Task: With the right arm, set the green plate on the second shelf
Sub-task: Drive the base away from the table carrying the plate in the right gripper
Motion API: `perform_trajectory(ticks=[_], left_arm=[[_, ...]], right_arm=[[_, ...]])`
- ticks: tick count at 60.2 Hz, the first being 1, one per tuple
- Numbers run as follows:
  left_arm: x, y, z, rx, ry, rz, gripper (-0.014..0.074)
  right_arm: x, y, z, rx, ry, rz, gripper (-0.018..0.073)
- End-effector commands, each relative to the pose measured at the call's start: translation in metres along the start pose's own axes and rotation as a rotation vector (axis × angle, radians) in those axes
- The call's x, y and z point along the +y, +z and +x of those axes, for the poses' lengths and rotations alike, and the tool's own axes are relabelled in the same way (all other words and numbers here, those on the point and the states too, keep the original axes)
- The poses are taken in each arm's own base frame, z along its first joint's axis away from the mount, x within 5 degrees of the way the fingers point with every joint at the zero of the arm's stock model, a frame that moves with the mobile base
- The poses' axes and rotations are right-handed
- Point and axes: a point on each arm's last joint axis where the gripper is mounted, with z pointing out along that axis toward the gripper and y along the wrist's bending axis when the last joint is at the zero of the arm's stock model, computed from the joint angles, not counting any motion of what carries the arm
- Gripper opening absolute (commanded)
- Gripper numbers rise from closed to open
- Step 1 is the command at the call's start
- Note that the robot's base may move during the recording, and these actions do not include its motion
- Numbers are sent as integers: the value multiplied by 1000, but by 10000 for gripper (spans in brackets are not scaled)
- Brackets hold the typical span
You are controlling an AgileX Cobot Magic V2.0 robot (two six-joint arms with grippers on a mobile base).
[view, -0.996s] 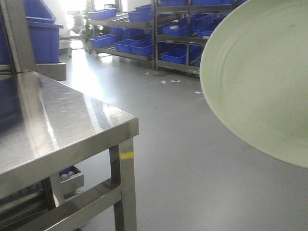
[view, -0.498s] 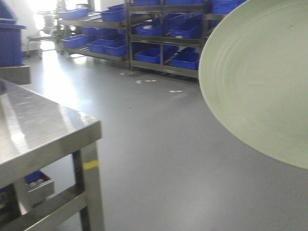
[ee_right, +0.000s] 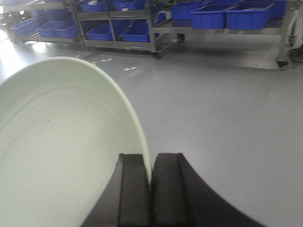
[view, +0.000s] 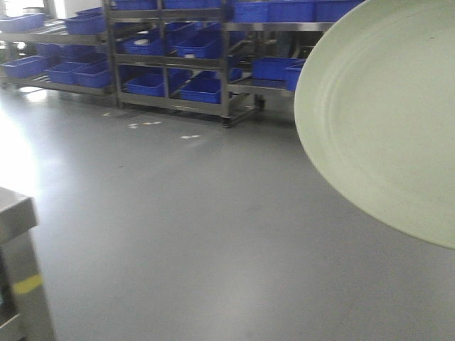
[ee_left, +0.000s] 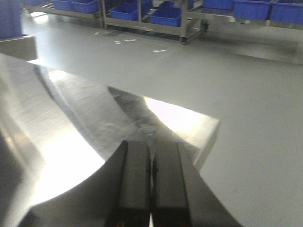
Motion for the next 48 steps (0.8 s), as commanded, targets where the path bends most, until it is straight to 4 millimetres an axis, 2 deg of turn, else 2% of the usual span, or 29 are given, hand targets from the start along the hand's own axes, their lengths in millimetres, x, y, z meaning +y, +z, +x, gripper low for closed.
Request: perform_trajectory(ticks=[1, 48], left_arm=[[0, 2, 5, -61, -2, 1, 124], [0, 2, 5, -61, -2, 1, 124]], right_arm=[[4, -1, -21, -141, 0, -22, 55], [4, -1, -21, -141, 0, -22, 55]])
